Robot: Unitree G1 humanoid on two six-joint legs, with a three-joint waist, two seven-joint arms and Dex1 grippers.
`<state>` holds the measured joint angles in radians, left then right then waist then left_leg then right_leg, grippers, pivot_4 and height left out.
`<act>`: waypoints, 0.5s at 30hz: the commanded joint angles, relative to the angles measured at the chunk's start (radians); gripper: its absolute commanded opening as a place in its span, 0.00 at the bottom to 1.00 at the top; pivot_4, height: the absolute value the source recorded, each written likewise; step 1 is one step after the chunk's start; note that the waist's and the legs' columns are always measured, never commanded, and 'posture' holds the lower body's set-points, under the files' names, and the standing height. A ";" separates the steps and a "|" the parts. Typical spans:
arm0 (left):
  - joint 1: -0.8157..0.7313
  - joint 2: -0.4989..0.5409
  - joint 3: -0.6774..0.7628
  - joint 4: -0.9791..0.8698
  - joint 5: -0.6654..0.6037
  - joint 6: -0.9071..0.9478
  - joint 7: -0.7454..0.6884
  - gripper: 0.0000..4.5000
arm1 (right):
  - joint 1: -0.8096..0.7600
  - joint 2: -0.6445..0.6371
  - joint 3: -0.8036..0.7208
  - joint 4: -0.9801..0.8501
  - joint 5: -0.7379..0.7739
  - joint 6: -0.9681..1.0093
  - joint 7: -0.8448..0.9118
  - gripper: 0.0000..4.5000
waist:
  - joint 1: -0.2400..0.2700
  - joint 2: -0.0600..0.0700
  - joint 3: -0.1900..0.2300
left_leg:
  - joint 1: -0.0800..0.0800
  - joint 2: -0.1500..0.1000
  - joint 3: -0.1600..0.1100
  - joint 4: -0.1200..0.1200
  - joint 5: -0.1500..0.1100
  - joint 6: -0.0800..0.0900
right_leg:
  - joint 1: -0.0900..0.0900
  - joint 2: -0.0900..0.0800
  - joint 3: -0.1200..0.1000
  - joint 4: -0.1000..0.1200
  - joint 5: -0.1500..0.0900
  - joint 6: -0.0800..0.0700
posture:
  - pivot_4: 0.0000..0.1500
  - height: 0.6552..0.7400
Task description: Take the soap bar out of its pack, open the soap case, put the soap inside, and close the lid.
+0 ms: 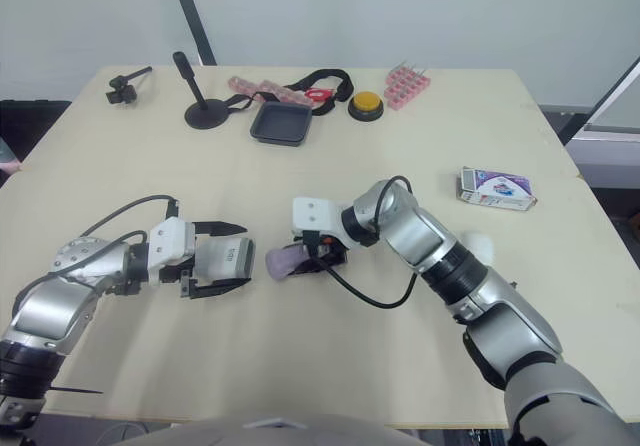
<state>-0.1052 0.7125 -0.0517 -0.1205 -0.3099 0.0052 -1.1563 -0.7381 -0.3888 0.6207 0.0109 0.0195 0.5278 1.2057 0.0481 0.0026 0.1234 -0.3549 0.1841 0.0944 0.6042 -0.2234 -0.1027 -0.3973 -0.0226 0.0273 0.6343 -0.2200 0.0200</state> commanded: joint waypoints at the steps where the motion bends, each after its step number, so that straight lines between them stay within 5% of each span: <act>1: 0.002 0.000 0.013 -0.005 0.000 -0.023 0.006 1.00 | -0.015 -0.006 0.004 -0.009 -0.014 -0.016 0.009 0.59 | 0.000 0.000 0.000 | 0.000 0.000 0.000 0.000 0.000 0.000 | 0.000 0.000 0.000 0.000 0.000 0.000 | 1.00 1.00; 15: -0.009 -0.012 0.002 0.030 0.015 -0.056 0.002 1.00 | -0.016 -0.025 -0.004 -0.046 -0.024 0.000 0.025 0.59 | 0.001 0.000 0.000 | 0.000 0.000 0.000 0.000 0.000 0.000 | 0.000 0.000 0.000 0.000 0.000 0.000 | 1.00 1.00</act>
<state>-0.1057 0.6983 -0.0567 -0.0888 -0.3002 -0.0323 -1.1562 -0.7387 -0.4038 0.6253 0.0003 -0.0039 0.5266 1.2240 0.0493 0.0026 0.1234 -0.3551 0.1841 0.0944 0.6044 -0.2233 -0.1027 -0.3972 -0.0228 0.0269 0.6345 -0.2200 0.0201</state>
